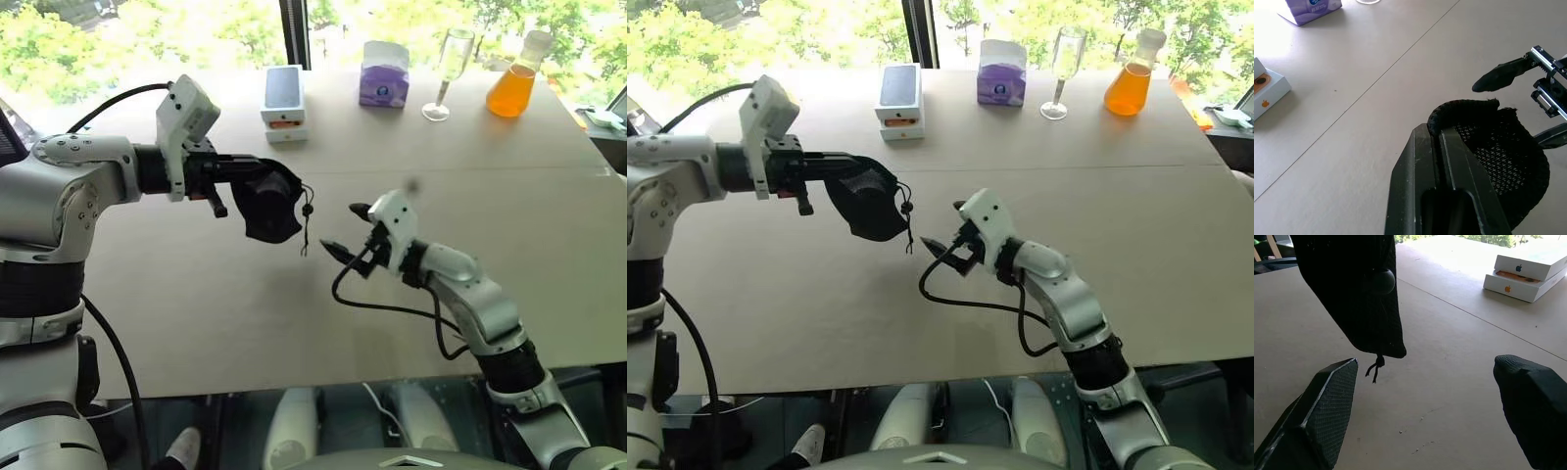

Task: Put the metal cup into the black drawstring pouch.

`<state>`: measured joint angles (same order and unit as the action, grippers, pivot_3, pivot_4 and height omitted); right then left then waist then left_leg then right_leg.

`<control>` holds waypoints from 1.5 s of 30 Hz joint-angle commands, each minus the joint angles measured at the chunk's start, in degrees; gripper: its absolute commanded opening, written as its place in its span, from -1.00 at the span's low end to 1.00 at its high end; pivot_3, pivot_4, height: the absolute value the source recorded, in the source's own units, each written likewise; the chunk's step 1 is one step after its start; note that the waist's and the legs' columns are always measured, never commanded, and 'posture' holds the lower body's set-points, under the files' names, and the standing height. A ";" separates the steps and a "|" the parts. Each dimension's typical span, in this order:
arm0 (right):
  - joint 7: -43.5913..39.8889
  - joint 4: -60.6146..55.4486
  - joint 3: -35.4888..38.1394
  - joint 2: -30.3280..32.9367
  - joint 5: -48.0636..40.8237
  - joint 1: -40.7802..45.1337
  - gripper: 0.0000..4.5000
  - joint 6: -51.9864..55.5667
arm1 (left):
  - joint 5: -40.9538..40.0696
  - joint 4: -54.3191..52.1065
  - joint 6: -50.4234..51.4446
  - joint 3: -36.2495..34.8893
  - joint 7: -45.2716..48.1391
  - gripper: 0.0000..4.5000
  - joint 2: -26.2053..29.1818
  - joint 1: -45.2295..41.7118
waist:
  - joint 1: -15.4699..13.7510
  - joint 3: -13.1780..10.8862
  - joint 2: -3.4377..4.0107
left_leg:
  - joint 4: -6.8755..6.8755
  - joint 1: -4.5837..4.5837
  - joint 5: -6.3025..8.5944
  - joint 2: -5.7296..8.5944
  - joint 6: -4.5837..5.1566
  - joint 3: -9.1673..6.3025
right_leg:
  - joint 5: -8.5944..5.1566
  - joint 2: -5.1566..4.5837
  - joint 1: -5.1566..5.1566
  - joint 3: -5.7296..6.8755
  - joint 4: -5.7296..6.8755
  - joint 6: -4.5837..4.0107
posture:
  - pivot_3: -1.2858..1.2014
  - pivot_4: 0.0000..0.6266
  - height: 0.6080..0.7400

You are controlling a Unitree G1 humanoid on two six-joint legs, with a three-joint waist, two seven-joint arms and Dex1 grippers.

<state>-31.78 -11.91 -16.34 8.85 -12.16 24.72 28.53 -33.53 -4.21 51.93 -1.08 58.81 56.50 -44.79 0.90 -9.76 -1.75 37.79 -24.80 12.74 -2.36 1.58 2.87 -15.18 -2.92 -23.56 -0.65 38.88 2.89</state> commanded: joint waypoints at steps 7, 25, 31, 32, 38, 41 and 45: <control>2.56 18.28 1.13 -9.91 0.72 10.13 0.89 -6.97 | 0.94 -0.36 -0.91 -0.56 1.87 -1.00 -0.29 -1.48 | 0.06 -0.01 0.01 | 0.01 -0.02 0.00 -0.02 -0.01 -0.01 | 0.00 0.02 -0.01 0.01 0.00 0.00 | 0.03 -0.52 1.00; 7.42 16.53 3.57 -1.56 11.91 10.88 -1.00 -15.37 | -3.30 -3.07 1.70 -7.84 -2.90 -1.00 -3.45 5.41 | -0.14 -0.02 0.02 | 0.01 -0.04 -0.04 -0.01 -0.07 -0.01 | 0.01 -0.04 -0.03 0.01 0.01 0.00 | 0.03 -0.52 1.00; 6.92 8.09 4.40 10.40 19.42 12.25 -1.00 -14.37 | -12.90 -11.75 8.82 -10.80 -6.13 -0.20 -9.09 9.88 | -0.01 -0.02 0.02 | 0.01 -0.04 -0.04 0.00 -0.07 -0.01 | 0.01 -0.07 -0.03 -0.01 0.01 0.00 | 0.03 -0.52 1.00; 5.91 6.44 4.29 12.15 20.08 12.64 -1.00 -14.11 | -13.84 -12.73 9.55 -10.64 -7.96 0.01 -10.97 9.77 | -0.03 -0.01 0.02 | 0.01 -0.05 -0.04 -0.01 -0.07 -0.03 | 0.01 -0.06 -0.02 0.01 0.01 0.00 | 0.03 -0.52 1.00; 0.57 -1.03 2.91 17.76 22.55 15.25 -1.00 -12.51 | -9.32 -12.50 7.11 -2.50 -16.58 0.20 -21.41 5.16 | -0.13 -0.01 0.01 | 0.08 -0.01 -0.01 0.01 -0.01 0.00 | 0.01 -0.03 0.00 -0.05 0.07 0.00 | 0.03 -0.52 1.00; -1.67 -3.41 1.25 18.51 23.88 16.45 -1.00 -12.42 | -4.38 -7.89 3.36 1.60 -19.09 0.20 -25.50 2.08 | -0.14 -0.01 0.01 | 0.09 -0.02 -0.01 0.02 -0.01 -0.01 | 0.01 -0.03 0.01 -0.04 0.06 0.01 | 0.03 -0.52 1.00; -2.99 -4.41 0.13 19.00 25.81 17.05 -1.00 -12.21 | -1.07 -3.32 -1.28 4.04 -18.06 0.20 -28.35 -0.97 | -0.11 -0.01 0.01 | 0.10 -0.02 -0.01 0.02 -0.02 0.02 | 0.01 -0.01 0.00 -0.06 0.05 0.00 | 0.03 -0.52 1.00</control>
<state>-34.42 -13.51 -16.77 27.24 12.78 40.05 16.29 -35.79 -7.81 53.68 2.91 39.93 28.55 -43.92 0.79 -9.77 -1.74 37.89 -24.83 12.73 -2.34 1.56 2.89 -15.16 -2.94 -23.56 -0.71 38.93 2.89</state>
